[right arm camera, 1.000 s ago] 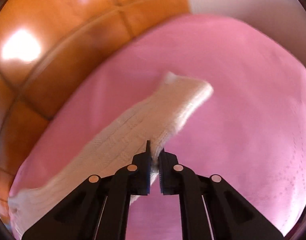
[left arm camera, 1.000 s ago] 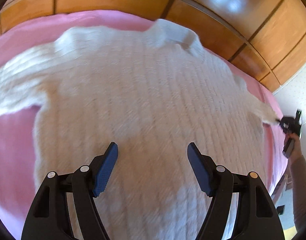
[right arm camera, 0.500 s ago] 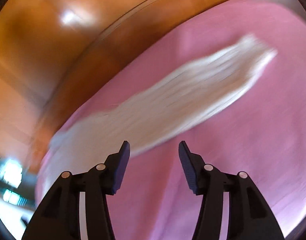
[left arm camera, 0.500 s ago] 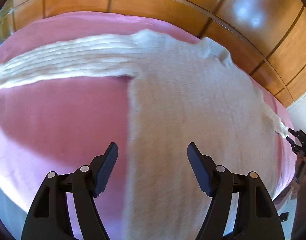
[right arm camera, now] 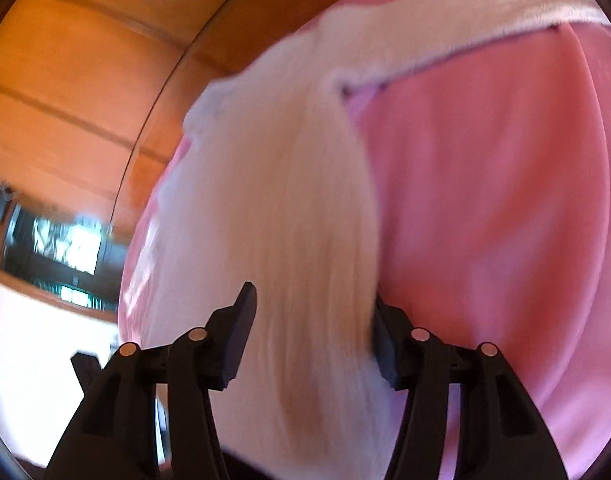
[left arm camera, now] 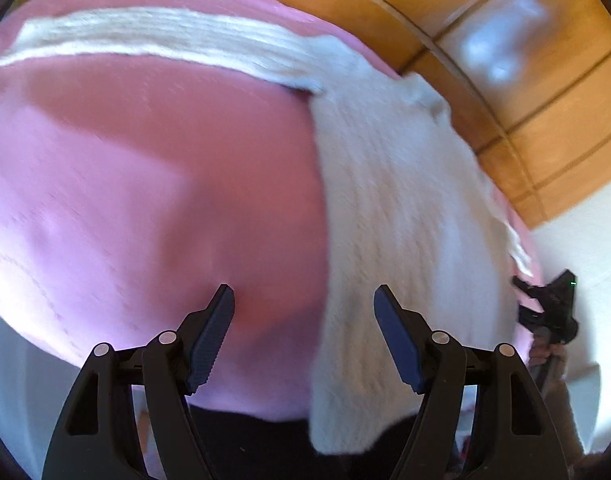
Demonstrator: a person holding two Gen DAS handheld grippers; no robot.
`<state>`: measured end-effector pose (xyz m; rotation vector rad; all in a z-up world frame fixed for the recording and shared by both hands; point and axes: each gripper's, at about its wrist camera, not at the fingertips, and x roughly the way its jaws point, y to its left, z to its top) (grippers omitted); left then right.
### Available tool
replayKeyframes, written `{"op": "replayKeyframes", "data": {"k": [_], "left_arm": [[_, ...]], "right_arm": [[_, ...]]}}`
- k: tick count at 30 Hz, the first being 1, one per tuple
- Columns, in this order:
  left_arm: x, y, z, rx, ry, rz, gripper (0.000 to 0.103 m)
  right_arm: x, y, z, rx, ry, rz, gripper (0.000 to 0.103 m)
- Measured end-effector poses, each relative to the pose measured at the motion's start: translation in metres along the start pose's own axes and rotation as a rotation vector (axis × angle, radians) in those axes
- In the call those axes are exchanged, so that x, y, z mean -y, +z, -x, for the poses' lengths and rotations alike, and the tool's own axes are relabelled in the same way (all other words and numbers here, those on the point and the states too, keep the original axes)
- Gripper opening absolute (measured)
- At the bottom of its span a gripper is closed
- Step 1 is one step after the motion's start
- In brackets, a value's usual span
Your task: Fold small clothes
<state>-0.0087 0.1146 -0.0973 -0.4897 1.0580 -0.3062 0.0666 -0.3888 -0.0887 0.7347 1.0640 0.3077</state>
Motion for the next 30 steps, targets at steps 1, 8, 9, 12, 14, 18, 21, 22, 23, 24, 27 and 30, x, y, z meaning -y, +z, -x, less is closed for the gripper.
{"op": "replayKeyframes", "data": {"k": [1,8,9,12,14,18,21,22,23,24,27,30], "left_arm": [[0.002,-0.004,-0.002,-0.017,-0.036,-0.008,0.064],[0.014,-0.02,-0.019,-0.086,-0.075,-0.082,0.006],[0.014,-0.018,-0.016,-0.081,-0.097,-0.075,0.005],[0.021,-0.01,0.004,-0.047,-0.124,-0.124,0.004],[0.019,-0.009,0.011,-0.05,-0.131,-0.139,0.004],[0.004,-0.017,0.002,-0.122,-0.037,-0.169,0.004],[-0.001,-0.015,-0.003,-0.163,-0.02,-0.148,0.005],[-0.001,-0.013,0.001,-0.148,-0.034,-0.14,0.005],[-0.001,-0.01,0.005,-0.133,-0.041,-0.139,0.011],[-0.001,-0.004,0.012,-0.105,-0.042,-0.136,0.012],[-0.007,0.016,0.023,-0.024,-0.045,-0.104,0.013],[-0.013,0.036,0.022,0.038,-0.001,-0.067,0.052]], "right_arm": [[-0.001,-0.012,0.003,-0.013,-0.004,0.01,0.048],[-0.008,-0.068,0.017,-0.068,-0.083,0.046,0.011],[-0.016,-0.072,0.024,-0.055,-0.087,0.062,0.01],[-0.049,-0.073,0.042,0.005,-0.063,0.135,0.009],[-0.054,-0.08,0.048,-0.003,-0.083,0.172,0.009],[-0.026,-0.095,0.02,-0.097,-0.184,0.121,0.009],[-0.013,-0.095,0.011,-0.094,-0.193,0.055,0.014],[-0.018,-0.091,0.008,-0.088,-0.205,0.065,0.019],[-0.021,-0.09,0.012,-0.084,-0.223,0.087,0.022],[-0.028,-0.086,0.015,-0.078,-0.251,0.113,0.034],[-0.049,-0.073,0.025,-0.012,-0.327,0.186,0.055],[-0.071,-0.06,0.026,0.068,-0.343,0.249,0.066]]}}
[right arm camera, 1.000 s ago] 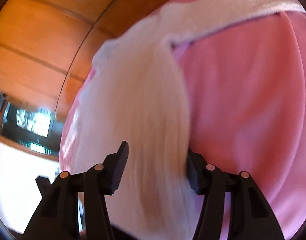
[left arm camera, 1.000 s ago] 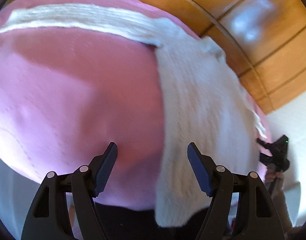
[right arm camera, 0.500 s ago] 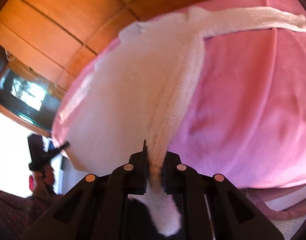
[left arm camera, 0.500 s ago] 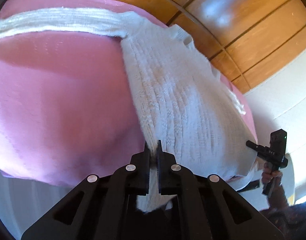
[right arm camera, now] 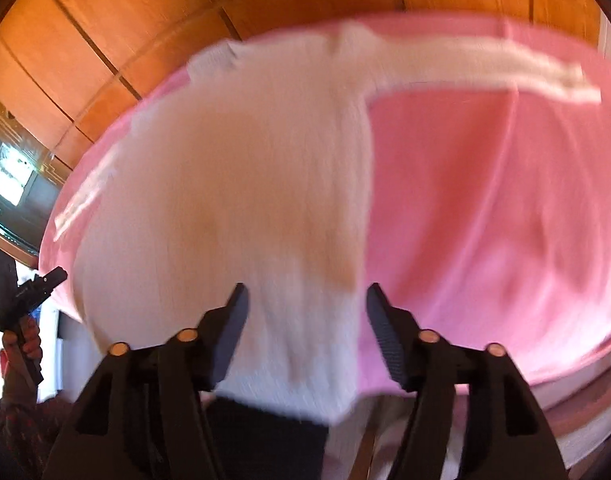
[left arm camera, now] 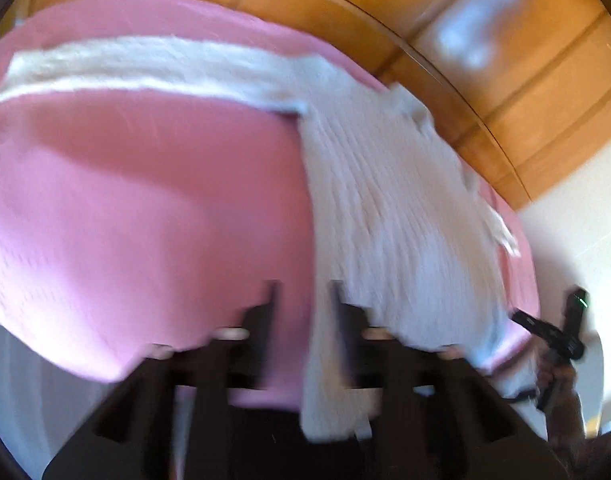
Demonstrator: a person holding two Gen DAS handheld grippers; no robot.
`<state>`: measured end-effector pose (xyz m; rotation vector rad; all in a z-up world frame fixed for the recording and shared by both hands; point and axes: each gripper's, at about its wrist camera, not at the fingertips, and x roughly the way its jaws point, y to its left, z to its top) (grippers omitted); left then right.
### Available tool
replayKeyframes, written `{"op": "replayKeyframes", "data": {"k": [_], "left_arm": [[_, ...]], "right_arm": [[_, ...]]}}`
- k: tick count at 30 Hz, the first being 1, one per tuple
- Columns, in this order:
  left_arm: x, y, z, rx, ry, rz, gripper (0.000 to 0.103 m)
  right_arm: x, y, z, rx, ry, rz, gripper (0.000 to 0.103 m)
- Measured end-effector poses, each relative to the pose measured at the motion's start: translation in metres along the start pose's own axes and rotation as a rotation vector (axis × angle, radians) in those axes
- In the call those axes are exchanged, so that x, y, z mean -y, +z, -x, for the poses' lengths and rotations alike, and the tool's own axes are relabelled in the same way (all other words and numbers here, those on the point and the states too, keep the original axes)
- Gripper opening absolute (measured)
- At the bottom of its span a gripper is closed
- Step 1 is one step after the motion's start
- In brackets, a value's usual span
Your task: Fold small clothes
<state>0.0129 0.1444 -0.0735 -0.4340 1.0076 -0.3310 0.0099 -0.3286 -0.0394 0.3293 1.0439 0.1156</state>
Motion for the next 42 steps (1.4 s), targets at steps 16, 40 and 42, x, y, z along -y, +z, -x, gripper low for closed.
{"op": "replayKeyframes", "data": {"k": [16,40,42], "left_arm": [[0.026,0.041,-0.032,0.128,0.134,0.021,0.04],[0.116,0.073,-0.172,0.063,0.117,-0.331,0.082],[0.118,0.073,-0.175,0.056,0.113,-0.347,0.087]], "right_arm": [[-0.06,0.016,-0.097,0.143,-0.15,0.143,0.086],[0.166,0.06,-0.013,0.351,-0.043,-0.599,0.053],[0.209,0.063,-0.01,0.376,-0.046,-0.724,0.052]]}}
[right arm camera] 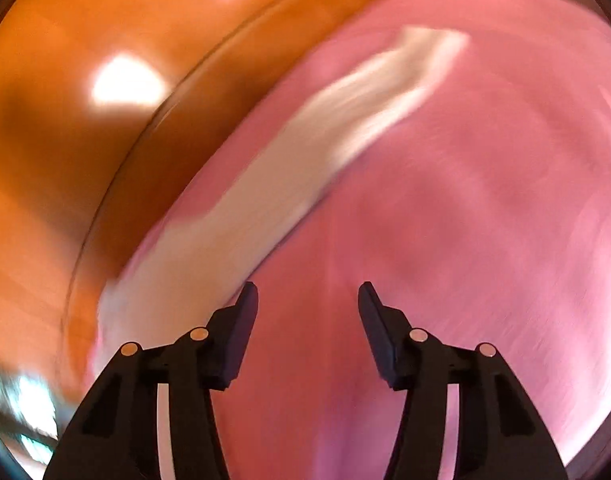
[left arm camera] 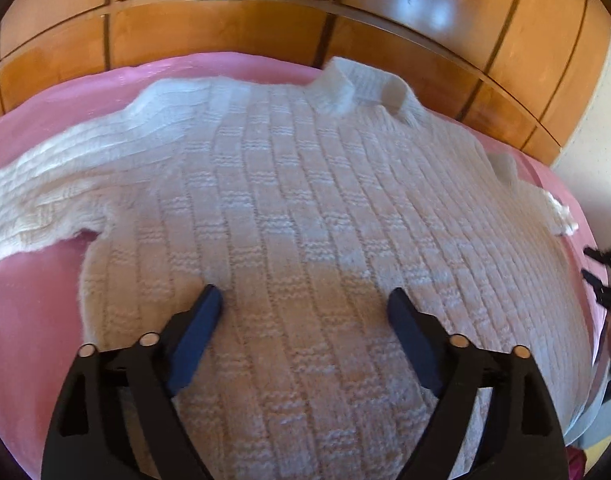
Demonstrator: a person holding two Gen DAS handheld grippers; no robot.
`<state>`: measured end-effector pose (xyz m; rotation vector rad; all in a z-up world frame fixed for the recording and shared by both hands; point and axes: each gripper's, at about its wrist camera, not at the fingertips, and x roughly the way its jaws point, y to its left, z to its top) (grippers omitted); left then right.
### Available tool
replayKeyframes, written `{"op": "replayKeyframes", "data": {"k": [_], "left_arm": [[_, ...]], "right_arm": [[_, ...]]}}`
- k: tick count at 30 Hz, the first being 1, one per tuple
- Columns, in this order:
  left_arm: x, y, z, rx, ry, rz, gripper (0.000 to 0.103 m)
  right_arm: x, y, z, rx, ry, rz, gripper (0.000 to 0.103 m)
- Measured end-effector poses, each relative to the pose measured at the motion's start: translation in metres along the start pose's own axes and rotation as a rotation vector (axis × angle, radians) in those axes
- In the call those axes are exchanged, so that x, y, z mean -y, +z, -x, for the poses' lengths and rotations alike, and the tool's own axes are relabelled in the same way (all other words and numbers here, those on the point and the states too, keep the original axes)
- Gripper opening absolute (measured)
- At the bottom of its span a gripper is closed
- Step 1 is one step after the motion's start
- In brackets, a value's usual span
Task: Fold small clothes
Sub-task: 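Release the hem with the left tool while the right tool grasps the other sleeve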
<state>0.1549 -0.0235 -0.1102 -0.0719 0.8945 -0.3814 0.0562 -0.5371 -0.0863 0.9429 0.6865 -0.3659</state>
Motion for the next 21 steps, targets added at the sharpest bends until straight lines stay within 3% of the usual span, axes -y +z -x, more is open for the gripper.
{"op": "replayKeyframes", "data": {"k": [4,12,14,16,18,21], "left_arm": [[0.009,0.001,-0.007,-0.013,-0.007,-0.029,0.097],[0.015,0.001,-0.013,-0.023,0.023,-0.054,0.099],[0.014,0.001,-0.012,-0.023,0.022,-0.053,0.099],[0.013,0.0,-0.012,-0.022,0.016,-0.047,0.099],[0.013,0.0,-0.012,-0.022,0.015,-0.047,0.099],[0.012,0.0,-0.012,-0.021,0.012,-0.045,0.099]], "right_arm": [[0.047,0.058,-0.015,0.071,-0.017,-0.187,0.048],[0.054,0.124,-0.055,0.126,-0.08,-0.239,0.046],[0.051,0.133,-0.062,0.125,-0.124,-0.219,0.037],[0.053,0.137,-0.068,0.11,-0.167,-0.195,0.007],[0.051,0.14,-0.062,0.11,-0.175,-0.184,0.007],[0.03,0.144,-0.042,0.157,-0.063,-0.178,0.006]]}}
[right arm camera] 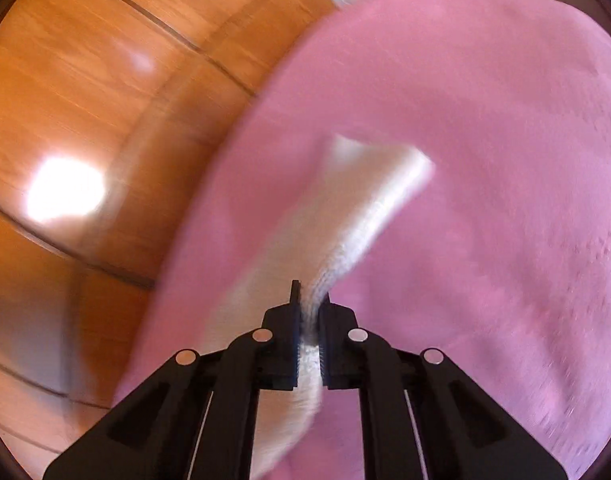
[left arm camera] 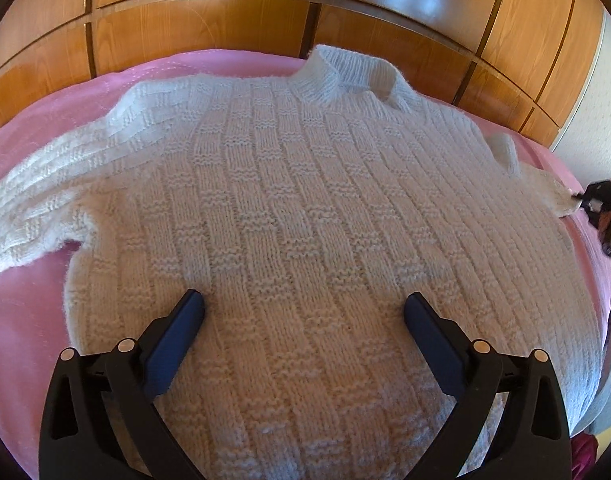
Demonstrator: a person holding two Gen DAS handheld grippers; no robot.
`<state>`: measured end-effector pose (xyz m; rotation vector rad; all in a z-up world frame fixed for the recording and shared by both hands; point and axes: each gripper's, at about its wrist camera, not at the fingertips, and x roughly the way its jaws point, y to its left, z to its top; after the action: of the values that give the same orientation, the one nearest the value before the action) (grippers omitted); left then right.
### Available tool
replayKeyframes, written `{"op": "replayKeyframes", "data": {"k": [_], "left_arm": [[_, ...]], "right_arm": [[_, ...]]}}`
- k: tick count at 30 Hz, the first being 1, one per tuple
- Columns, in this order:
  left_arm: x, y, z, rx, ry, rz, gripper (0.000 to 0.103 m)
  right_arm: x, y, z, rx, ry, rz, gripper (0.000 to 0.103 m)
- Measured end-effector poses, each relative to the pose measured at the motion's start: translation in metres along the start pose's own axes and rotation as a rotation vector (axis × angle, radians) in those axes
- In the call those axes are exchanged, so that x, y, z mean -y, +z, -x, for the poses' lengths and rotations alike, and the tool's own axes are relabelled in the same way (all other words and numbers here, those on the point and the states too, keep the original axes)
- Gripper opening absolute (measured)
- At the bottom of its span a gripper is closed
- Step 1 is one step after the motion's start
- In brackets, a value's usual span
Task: Fold small clothes
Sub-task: 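Release the hem with the left tool while the right tool grasps the other sleeve, then fold the held sleeve across the sweater body with the right tool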
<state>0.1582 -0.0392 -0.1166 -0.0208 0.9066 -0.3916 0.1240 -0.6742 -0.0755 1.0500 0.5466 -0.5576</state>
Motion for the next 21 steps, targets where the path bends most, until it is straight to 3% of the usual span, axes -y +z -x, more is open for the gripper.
{"op": "replayKeyframes", "data": {"k": [4,9,15,16,21], "left_arm": [[-0.001,0.0,0.001,0.002,-0.003,0.002,0.099],[-0.002,-0.001,0.002,0.008,-0.01,0.01,0.099],[-0.002,-0.001,0.002,0.005,-0.011,0.012,0.099],[-0.002,-0.001,0.002,0.003,-0.013,0.012,0.099],[-0.005,0.001,0.004,-0.008,-0.027,0.022,0.099]], "right_arm": [[-0.065,-0.015,0.033,-0.011,0.176,0.161,0.006],[-0.157,-0.087,0.054,-0.108,0.367,0.383,0.006],[-0.232,-0.212,0.036,-0.285,0.443,0.593,0.006],[-0.244,-0.246,0.03,-0.336,0.448,0.644,0.006],[-0.27,-0.346,0.015,-0.464,0.425,0.84,0.011]]}}
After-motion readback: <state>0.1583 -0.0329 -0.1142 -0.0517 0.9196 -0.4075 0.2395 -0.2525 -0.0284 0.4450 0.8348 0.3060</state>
